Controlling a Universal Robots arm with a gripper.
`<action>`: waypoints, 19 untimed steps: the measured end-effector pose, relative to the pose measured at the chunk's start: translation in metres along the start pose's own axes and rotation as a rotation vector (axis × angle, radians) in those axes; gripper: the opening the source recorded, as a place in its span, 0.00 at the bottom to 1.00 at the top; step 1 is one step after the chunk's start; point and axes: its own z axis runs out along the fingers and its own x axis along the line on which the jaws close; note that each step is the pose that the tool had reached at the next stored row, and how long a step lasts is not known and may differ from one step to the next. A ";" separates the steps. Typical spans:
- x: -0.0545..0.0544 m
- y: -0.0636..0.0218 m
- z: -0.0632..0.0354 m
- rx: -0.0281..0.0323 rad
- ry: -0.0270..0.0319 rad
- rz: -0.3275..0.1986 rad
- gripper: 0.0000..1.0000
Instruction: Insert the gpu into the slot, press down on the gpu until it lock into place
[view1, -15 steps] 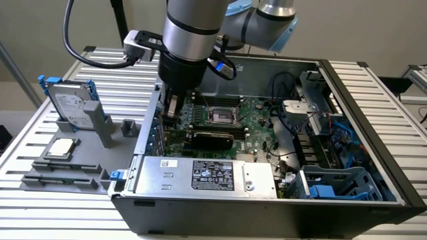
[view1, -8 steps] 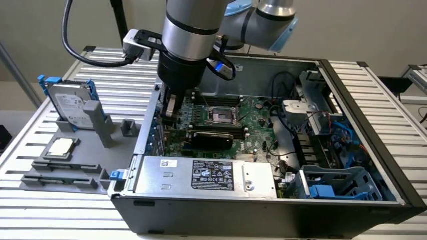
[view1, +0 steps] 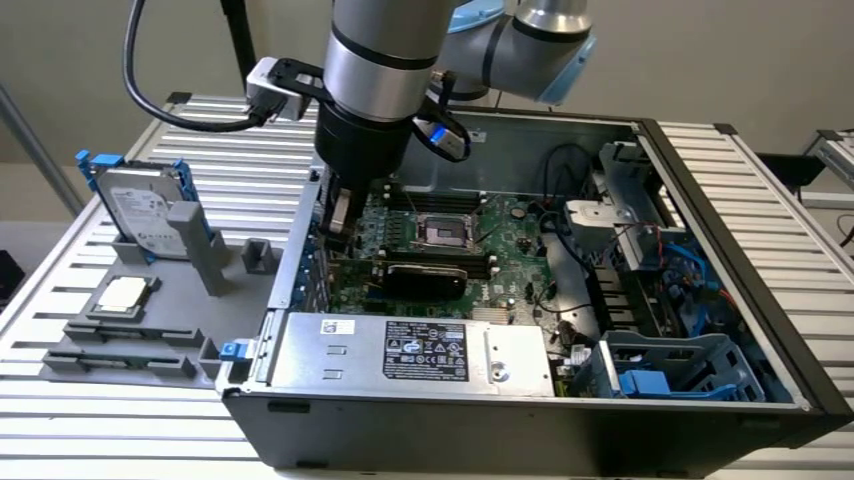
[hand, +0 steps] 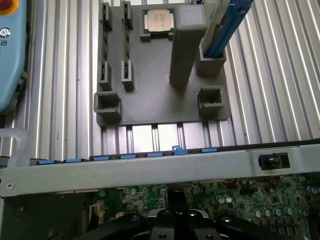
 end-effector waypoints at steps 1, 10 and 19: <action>0.000 0.0001 0.0000 0.0000 0.0001 0.003 0.11; -0.002 0.0013 0.0003 -0.0007 -0.0007 0.025 0.11; -0.004 0.0028 0.0008 -0.0027 -0.0035 0.045 0.11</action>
